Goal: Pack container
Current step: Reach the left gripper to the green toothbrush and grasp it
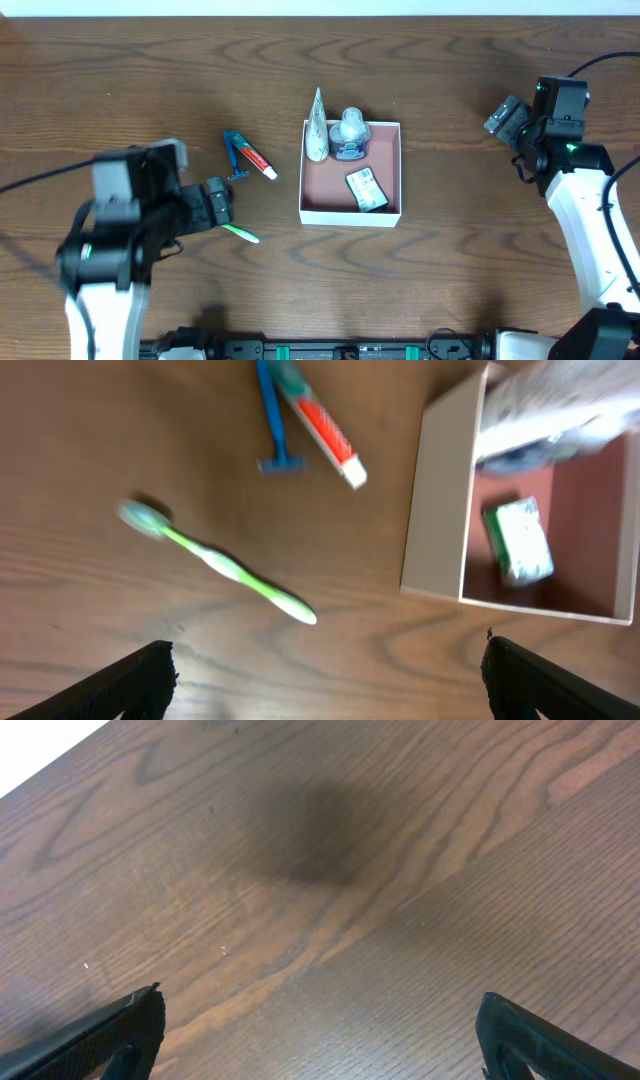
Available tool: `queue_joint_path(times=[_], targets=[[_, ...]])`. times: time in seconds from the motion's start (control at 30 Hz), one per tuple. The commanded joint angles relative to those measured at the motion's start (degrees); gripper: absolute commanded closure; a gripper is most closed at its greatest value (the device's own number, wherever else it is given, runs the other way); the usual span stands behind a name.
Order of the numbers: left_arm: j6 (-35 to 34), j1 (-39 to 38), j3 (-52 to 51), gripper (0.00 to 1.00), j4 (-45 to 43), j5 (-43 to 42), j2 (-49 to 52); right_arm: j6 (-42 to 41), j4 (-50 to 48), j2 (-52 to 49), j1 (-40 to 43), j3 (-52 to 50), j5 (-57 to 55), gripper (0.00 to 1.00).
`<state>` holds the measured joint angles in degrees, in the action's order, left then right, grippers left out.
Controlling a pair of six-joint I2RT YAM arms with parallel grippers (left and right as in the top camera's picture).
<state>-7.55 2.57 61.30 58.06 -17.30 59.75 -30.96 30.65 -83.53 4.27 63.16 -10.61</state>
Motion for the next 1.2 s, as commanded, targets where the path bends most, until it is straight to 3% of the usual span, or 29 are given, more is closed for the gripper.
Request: queue_joint_path(times=[0.0, 0.1, 0.3, 0.7, 0.93, 1.17], targets=[[-0.5, 0.3, 0.0, 0.02, -0.1, -2.8, 5.4, 0.1, 0.0, 0.0, 0.4, 0.4, -1.1, 0.01], [-4.0, 0.3, -0.1, 0.10, -0.9, -2.8, 11.9, 0.2, 0.0, 0.0, 0.4, 0.4, -1.1, 0.01], [-23.2, 0.3, -1.7, 0.10, -6.1, 6.1, 24.8, 0.2, 0.0, 0.0, 0.4, 0.4, -1.1, 0.01], [-39.1, 0.2, -2.1, 0.11, -12.5, 6.4, 41.3, 0.2, 0.0, 0.0, 0.4, 0.4, -1.1, 0.01], [-41.2, 0.2, -3.9, 0.12, -14.9, 6.8, 43.1, 0.2, 0.0, 0.0, 0.4, 0.4, -1.1, 0.01], [-41.2, 0.2, -13.3, 0.33, -27.1, 7.5, 43.1, 0.2, 0.0, 0.0, 0.4, 0.4, -1.1, 0.01]])
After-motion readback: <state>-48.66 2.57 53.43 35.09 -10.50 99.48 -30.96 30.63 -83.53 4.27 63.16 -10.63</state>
